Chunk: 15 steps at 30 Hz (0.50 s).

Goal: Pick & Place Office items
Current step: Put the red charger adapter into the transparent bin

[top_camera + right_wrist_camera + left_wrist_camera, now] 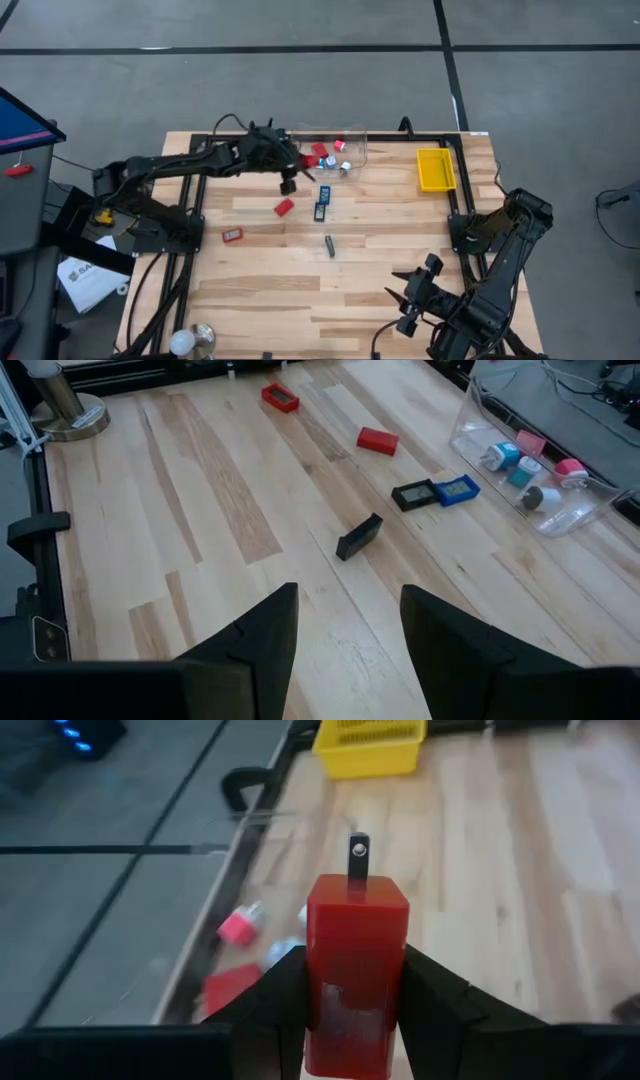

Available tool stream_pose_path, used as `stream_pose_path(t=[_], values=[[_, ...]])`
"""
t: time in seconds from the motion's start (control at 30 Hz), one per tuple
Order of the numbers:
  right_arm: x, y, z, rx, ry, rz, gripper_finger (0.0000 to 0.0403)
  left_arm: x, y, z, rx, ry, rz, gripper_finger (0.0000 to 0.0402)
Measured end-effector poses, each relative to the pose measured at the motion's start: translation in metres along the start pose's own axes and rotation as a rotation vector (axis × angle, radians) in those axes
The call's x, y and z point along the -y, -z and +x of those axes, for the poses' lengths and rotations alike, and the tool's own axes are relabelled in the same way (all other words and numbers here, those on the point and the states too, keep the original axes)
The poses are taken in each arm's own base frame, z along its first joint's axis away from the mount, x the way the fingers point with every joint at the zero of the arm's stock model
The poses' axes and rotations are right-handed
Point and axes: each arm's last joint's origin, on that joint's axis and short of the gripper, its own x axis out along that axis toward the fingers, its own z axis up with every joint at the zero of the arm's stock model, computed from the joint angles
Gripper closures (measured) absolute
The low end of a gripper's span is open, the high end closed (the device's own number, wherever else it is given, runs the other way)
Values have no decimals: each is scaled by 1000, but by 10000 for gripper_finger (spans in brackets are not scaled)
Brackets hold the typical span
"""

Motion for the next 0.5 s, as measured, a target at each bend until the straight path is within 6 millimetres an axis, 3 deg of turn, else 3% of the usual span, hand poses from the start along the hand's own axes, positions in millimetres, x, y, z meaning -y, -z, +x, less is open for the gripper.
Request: stream_pose_path(t=[0.27, 0.5], values=[[2, 0, 0, -3, 17, -25, 232, -36, -6, 63, -151, -96, -64, 291], [2, 1, -1, -3, 15, -20, 232, -66, -7, 96, -285, -145, -174, 291]])
